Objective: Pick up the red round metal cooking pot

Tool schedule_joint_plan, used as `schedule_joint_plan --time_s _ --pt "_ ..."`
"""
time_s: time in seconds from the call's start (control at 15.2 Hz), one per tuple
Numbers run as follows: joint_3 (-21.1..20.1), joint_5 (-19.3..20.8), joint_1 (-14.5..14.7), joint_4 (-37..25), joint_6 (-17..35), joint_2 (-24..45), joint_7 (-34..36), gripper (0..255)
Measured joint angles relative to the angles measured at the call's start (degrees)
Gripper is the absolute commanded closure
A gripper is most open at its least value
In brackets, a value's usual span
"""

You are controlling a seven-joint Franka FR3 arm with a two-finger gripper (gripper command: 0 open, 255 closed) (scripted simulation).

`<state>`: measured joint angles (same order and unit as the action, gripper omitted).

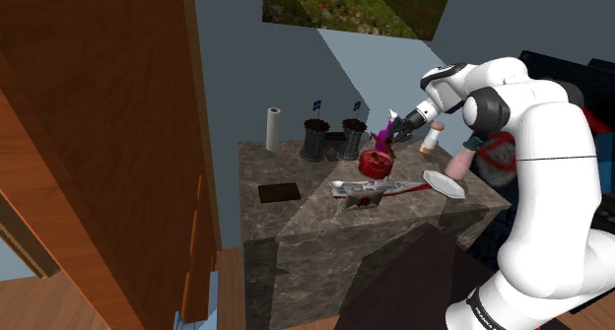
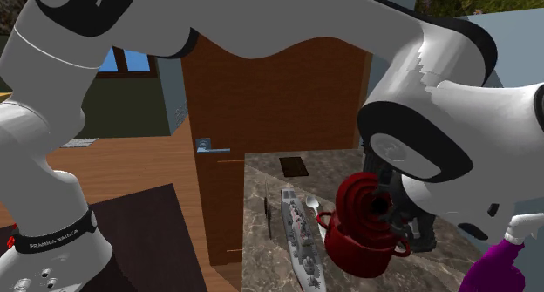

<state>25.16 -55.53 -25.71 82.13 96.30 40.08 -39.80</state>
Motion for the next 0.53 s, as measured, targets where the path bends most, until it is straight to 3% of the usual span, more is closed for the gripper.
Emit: schedule_joint_plan --time_s 0.53 --pt "0.65 1.26 -0.04 -1.78 -3.05 -2.59 2.88 255"
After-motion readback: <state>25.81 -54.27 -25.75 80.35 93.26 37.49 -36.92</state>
